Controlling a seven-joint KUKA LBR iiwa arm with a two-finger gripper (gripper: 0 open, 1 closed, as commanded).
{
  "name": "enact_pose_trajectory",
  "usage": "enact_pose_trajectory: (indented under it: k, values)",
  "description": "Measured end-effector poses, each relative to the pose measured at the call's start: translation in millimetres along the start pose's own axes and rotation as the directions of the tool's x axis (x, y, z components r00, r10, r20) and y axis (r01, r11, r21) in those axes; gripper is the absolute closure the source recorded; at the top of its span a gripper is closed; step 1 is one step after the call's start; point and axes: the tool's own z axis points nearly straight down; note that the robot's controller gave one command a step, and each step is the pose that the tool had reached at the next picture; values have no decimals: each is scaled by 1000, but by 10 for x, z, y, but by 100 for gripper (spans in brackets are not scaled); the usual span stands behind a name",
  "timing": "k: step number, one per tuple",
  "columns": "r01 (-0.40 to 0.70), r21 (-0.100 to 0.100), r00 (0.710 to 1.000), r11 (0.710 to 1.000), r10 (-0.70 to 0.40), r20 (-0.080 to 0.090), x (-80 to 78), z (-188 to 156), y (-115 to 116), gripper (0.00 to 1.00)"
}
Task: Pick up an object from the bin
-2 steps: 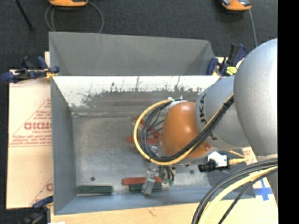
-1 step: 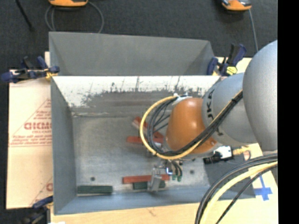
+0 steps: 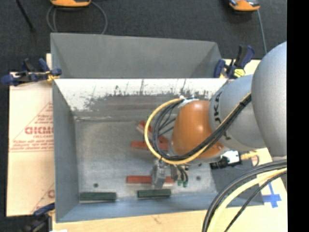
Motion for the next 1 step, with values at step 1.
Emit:
enact_pose_trajectory:
  k: [1]
  values:
    - [-3,-2,1000,1000,3,6,-11,14,2,0]
